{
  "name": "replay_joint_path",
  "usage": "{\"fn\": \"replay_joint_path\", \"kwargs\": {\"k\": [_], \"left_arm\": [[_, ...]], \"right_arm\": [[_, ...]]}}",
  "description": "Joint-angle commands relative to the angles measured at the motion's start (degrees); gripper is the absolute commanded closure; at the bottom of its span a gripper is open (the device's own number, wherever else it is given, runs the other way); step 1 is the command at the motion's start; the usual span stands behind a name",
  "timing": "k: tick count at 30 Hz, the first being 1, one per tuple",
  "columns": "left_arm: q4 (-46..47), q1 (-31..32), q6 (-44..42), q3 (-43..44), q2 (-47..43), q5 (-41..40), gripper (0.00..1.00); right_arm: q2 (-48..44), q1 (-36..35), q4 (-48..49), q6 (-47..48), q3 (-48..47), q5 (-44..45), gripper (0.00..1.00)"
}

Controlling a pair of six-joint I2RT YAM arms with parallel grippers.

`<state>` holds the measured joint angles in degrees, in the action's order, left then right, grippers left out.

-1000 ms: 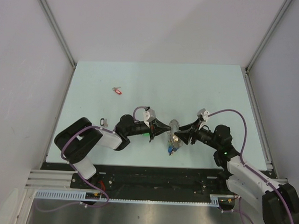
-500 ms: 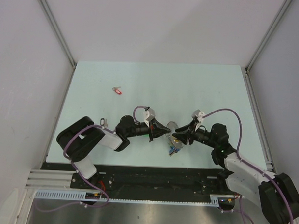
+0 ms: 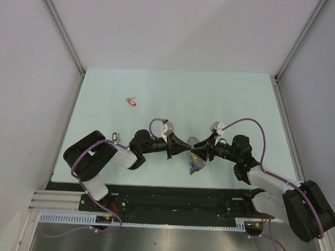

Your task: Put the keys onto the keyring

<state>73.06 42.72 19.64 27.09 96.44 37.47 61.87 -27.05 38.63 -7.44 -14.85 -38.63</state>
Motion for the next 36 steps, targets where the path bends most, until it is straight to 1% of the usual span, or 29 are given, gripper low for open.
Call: {"fn": "replay_joint_path", "kwargs": {"k": [1, 6, 10, 13, 14, 16, 17, 18, 20, 21, 23, 24, 26, 27, 28, 29, 30, 31, 32, 33, 34, 36], "left_arm": [[23.53, -0.18, 1.28, 0.42, -0.91, 1.64, 1.0], [23.71, -0.18, 1.63, 0.68, -0.99, 2.08, 1.0], [23.71, -0.18, 2.07, 1.03, -0.82, 2.95, 1.0], [23.89, -0.18, 2.33, 1.12, -0.99, 3.13, 1.0], [23.8, -0.18, 2.42, 1.12, -0.99, 3.57, 1.0], [23.45, -0.27, 2.6, 1.3, -1.6, 4.27, 1.0], [22.66, -0.44, 2.68, 1.38, -1.96, 4.97, 0.99], [22.13, -1.05, 3.03, 1.38, -2.31, 5.5, 0.96], [20.65, -2.19, 3.56, 1.47, -3.8, 6.9, 0.84], [20.03, -3.68, 4.52, 1.47, -4.42, 8.65, 0.72], [17.04, -5.53, 5.14, 1.73, -6.69, 11.12, 0.6], [15.29, -7.11, 5.15, 1.91, -7.58, 13.39, 0.58], [7.04, -8.87, 3.84, 2.87, -10.9, 15.95, 0.52], [3.1, -9.06, 0.35, 3.4, -12.06, 18.31, 0.51], [-7.47, -9.14, -2.56, 3.93, -13.81, 18.86, 0.48], [-14.02, -9.15, -5.98, 5.67, -15.31, 19.04, 0.43], [-20.69, -9.06, -12.71, 6.74, -18.8, 18.6, 0.4], [-33.99, -9.14, -16.26, 7.96, -20.23, 17.3, 0.38], [-39.86, -8.97, -19.43, 10.5, -21.55, 16.67, 0.36], [-44.36, -8.88, -26.08, 11.4, -23.91, 16.23, 0.36], [-49.89, -8.97, -27.97, 11.93, -24.8, 16.23, 0.36], [-52.22, -8.88, -31.83, 12.02, -26.91, 16.75, 0.35]], "right_arm": [[1.59, -0.29, 3.99, 1.99, -2.55, -2.06, 0.61], [3.35, -0.29, 4.61, 2.43, -3.34, -4.43, 0.64], [5.1, -0.2, 5.4, 2.43, -4.48, -7.5, 0.71], [5.89, -0.11, 5.14, 2.87, -5.01, -8.91, 0.82], [5.81, -0.11, 4.96, 2.87, -5.19, -9.09, 0.9], [5.55, -0.2, 3.3, 3.57, -5.62, -9.36, 0.98], [4.94, -0.2, 2.33, 3.92, -6.15, -9.36, 1.0], [4.58, -0.29, 1.37, 4.36, -6.5, -9.44, 1.0], [3.18, -0.64, -1.71, 5.77, -7.12, -9.18, 1.0], [2.83, -0.9, -2.94, 6.29, -7.9, -8.75, 1.0], [2.03, -1.69, -6.54, 7.27, -8.79, -8.39, 1.0], [1.25, -2.13, -7.77, 8.66, -9.92, -7.61, 1.0], [0.28, -3.45, -13.04, 11.38, -11.33, -6.37, 1.0], [-0.51, -3.97, -15.14, 12.27, -12.99, -4.98, 1.0], [-0.95, -4.41, -18.38, 13.15, -13.71, -4.27, 1.0], [-1.22, -5.11, -19.98, 14.81, -14.5, -3.56, 1.0], [-1.66, -5.38, -21.48, 15.26, -15.2, -2.51, 1.0], [-1.83, -5.47, -24.1, 15.79, -16.42, -2.33, 1.0], [-1.92, -5.65, -25.44, 16.49, -17.05, -2.15, 1.0], [-2.01, -5.82, -26.75, 17.54, -17.57, -1.8, 1.0], [-2.19, -6.08, -29.38, 17.98, -19.06, -1.45, 1.0], [-2.8, -7.05, -31.94, 19.39, -20.3, 0.04, 1.0]]}}
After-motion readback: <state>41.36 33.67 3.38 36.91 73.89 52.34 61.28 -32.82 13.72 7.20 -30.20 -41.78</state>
